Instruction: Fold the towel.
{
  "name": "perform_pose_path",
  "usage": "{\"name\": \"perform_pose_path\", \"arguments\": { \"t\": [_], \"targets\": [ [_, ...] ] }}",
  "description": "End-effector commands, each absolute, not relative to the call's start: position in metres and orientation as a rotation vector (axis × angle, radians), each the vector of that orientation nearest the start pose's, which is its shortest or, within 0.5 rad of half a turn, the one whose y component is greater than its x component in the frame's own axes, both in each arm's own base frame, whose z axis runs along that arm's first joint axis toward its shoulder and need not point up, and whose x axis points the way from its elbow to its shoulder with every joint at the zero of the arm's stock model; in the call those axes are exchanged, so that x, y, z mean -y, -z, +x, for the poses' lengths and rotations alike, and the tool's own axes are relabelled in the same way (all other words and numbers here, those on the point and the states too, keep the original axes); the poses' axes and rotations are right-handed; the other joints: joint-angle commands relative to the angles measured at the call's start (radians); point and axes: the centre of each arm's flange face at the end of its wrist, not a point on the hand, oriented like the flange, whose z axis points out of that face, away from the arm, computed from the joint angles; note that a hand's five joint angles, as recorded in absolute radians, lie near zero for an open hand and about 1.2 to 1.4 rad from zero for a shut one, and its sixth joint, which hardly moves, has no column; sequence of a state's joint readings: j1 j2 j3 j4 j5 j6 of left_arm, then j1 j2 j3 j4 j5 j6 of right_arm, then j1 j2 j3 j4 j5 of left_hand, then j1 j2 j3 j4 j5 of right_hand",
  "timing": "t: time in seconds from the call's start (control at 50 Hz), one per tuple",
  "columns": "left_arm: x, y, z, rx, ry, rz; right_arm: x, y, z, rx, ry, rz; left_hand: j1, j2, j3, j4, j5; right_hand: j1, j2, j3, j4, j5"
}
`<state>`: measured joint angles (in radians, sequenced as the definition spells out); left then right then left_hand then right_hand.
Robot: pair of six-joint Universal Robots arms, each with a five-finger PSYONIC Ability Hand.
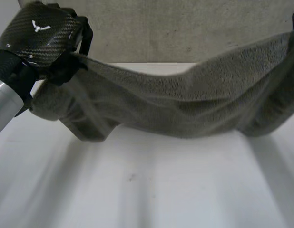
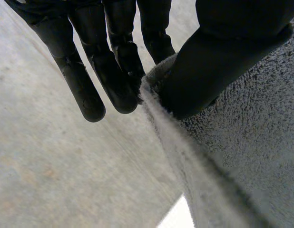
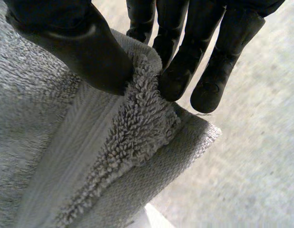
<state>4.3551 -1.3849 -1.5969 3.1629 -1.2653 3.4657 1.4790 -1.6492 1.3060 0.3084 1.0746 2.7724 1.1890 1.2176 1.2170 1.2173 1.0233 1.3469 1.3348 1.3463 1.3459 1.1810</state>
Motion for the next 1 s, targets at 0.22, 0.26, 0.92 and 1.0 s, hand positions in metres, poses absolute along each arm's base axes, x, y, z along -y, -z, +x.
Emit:
{"name": "perform_pose_path", "arguments": {
  "t": [0.22,0.26,0.92,1.0],
  "targets": [
    [0.316,-0.237,-0.260,-2.246,2.063,1.208,0.367,-0.286,0.220,-2.331,1.848,-1.360,0.207,0.179,0.179,0.179,0.198,0.049,0.061,0.050,0.050,0.041],
    [0.345,-0.259,-0.269,-2.100,2.195,1.164,0.382,-0.297,0.228,-2.265,1.989,-1.321,0.207,0.179,0.179,0.179,0.198,0.049,0.061,0.050,0.050,0.041],
    [0.348,-0.208,-0.255,-2.239,2.341,0.757,0.370,-0.236,0.245,-2.171,1.899,-1.043,0.207,0.179,0.179,0.179,0.198,0.049,0.061,0.050,0.050,0.041],
    [0.335,-0.174,-0.253,-2.336,2.251,0.794,0.359,-0.198,0.241,-2.235,1.804,-1.144,0.207,0.179,0.179,0.179,0.198,0.049,0.061,0.050,0.050,0.041]
  ]
}}
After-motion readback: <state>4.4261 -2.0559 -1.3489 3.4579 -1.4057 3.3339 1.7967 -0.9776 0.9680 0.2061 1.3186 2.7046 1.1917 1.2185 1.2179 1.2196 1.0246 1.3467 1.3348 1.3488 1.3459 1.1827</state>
